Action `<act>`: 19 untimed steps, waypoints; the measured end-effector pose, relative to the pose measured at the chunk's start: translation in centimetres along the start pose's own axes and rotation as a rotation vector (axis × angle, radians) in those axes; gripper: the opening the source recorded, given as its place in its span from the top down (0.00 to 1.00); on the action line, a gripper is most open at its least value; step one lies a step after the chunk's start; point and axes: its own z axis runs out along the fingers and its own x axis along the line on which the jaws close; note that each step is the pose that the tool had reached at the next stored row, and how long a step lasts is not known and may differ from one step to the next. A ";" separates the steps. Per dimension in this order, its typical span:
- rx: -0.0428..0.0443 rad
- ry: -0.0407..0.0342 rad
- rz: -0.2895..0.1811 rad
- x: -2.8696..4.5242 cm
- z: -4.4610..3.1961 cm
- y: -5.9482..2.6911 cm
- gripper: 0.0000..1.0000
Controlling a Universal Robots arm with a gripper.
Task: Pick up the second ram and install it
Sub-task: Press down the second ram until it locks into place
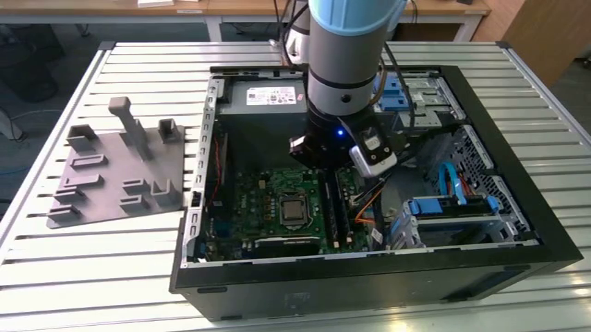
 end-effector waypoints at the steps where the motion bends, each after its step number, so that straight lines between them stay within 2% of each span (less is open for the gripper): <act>1: -0.0002 -0.0001 0.000 0.04 0.19 0.16 0.90; 9: 0.0031 0.0001 -0.003 0.10 1.07 0.58 0.90; 13: 0.0029 -0.0002 -0.003 0.11 1.16 0.59 0.90; 15: -0.0001 -0.0012 -0.003 0.08 0.88 0.65 0.90; 17: 0.0027 -0.0004 -0.003 0.06 0.13 0.64 0.90; 19: 0.0035 -0.0007 -0.003 0.04 -0.15 0.64 0.90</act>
